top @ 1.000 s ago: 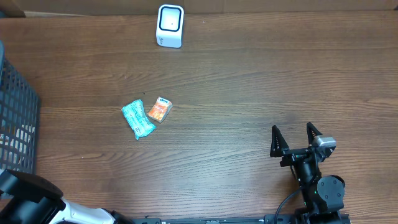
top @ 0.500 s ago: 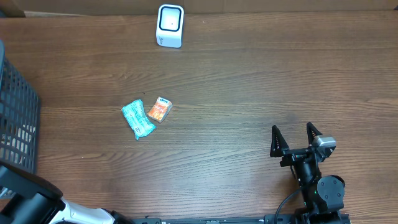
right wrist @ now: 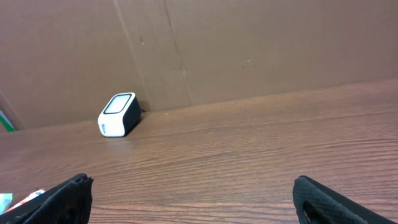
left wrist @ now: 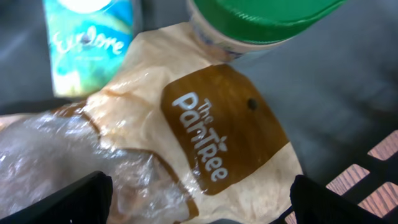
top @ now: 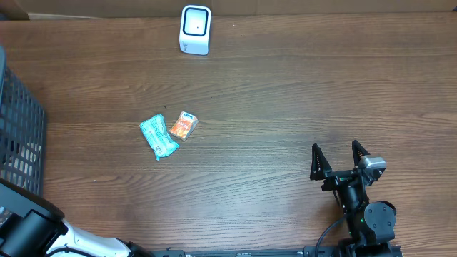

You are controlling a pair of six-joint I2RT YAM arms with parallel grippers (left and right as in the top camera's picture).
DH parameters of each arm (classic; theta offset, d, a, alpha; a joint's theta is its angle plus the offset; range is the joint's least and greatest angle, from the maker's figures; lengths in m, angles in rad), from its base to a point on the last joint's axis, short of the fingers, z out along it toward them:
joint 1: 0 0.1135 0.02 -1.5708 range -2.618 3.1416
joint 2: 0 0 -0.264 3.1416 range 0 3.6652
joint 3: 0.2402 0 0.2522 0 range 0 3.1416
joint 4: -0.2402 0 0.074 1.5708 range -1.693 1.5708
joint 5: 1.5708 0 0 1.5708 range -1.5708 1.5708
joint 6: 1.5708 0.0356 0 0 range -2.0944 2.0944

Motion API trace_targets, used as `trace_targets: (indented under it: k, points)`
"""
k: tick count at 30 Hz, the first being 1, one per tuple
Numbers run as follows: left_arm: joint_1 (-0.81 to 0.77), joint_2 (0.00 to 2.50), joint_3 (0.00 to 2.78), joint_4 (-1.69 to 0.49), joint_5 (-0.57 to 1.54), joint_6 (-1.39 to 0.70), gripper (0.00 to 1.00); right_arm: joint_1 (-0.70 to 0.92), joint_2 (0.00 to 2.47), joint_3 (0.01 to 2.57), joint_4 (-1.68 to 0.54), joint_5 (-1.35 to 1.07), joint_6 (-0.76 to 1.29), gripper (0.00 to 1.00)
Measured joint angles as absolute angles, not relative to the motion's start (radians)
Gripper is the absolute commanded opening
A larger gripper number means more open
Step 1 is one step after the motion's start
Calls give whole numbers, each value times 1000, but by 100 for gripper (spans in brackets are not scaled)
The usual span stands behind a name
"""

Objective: Scan the item barcode
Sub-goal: 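Reach the left gripper back into the basket toward the PanTree bag, then grasp the brown-and-white PanTree bag with the left gripper and lift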

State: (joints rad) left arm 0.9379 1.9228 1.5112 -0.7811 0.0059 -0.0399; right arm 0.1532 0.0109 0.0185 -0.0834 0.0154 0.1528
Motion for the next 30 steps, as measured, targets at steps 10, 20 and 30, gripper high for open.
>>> trace_targets:
  k: [10, 20, 30]
  points:
    - [938, 1923, 1511, -683, 112, 83, 100, 153, 11, 19, -83, 15, 152, 100]
    - [938, 2019, 1510, -649, 135, 116, 98, 153, 11, 19, -83, 15, 153, 100]
    - [937, 2079, 1531, -672, 84, 136, 75, 153, 11, 19, -83, 15, 152, 100]
